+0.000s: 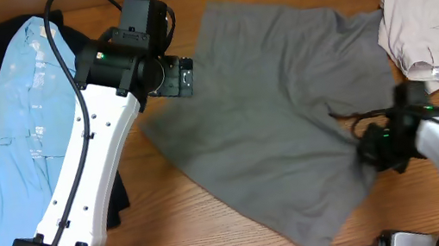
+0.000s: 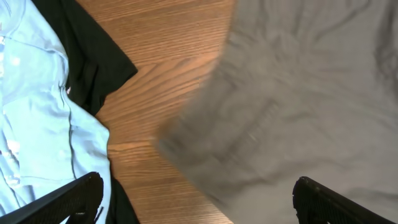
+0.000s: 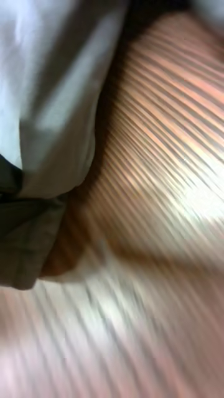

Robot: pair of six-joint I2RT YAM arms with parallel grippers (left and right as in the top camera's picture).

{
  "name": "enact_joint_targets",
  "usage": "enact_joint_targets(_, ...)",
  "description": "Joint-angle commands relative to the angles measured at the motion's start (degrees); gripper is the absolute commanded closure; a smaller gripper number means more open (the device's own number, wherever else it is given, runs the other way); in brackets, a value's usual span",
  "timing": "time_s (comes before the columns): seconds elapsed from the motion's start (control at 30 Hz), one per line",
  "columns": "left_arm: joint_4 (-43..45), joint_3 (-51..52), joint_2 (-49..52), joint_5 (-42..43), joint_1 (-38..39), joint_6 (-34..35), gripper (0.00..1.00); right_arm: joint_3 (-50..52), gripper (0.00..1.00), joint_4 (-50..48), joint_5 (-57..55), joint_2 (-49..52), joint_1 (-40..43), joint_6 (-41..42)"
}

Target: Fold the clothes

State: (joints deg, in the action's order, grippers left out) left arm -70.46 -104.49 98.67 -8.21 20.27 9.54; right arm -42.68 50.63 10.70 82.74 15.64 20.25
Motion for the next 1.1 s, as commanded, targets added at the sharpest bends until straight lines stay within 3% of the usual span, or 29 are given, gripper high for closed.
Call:
enact_joint_targets(0.0, 0.52, 0.44, -0.33, 0.35, -0.07, 0.76, 0.00, -4.09, 0.96, 0.26, 3.67, 0.00, 6.56, -4.00)
enact_joint_targets(0.17, 0.52, 0.46, 0.35, 0.37, -0.07, 0.74, 0.00, -10.58, 0.96, 1.68, 7.39, 0.00, 12.94, -3.78)
enact_joint_targets(0.2, 0.52, 0.46, 0.50, 0.37, -0.07, 0.74, 0.00, -12.11, 0.89, 2.27, 9.27, 0.00, 13.60, -3.78)
enact_joint_targets(0.23, 0.55, 0.46, 0.63, 0.37, -0.07, 0.74, 0.00, -13.25, 0.77, 2.78, 10.62, 0.00, 13.81, -3.78)
enact_joint_targets(0.27, 0.61, 0.46, 0.66, 0.37, -0.07, 0.74, 0.00, -14.56, 0.51, 3.54, 11.96, 0.00, 13.86, -3.78)
enact_joint_targets(0.3, 0.70, 0.48, 0.76, 0.37, -0.07, 0.72, 0.00, -15.89, 0.33, 4.37, 12.83, 0.00, 13.84, -3.80)
enact_joint_targets(0.33, 0.94, 0.48, 0.90, 0.44, -0.07, 0.42, 0.00, -17.22, 0.20, 5.38, 13.38, 0.00, 13.60, -3.80)
enact_joint_targets(0.4, 1.92, 0.48, 1.38, 2.14, -0.07, -2.23, 0.00, -19.91, 0.09, 7.78, 13.40, 0.00, 12.96, -3.87)
enact_joint_targets(0.67, 8.44, 0.48, 8.57, 9.64, -1.01, -10.60, 0.00, -26.60, 0.05, 15.21, 13.42, 0.00, 10.67, -5.77)
enact_joint_targets(0.93, 17.62, 0.48, 20.61, 19.26, -3.34, -18.99, 0.00, -26.62, 0.05, 15.78, 13.35, 0.00, 7.80, -8.33)
enact_joint_targets(1.07, 21.07, 0.48, 24.92, 19.54, -3.30, -21.03, 0.00, -26.62, 0.05, 15.06, 13.33, 0.00, 6.78, -8.33)
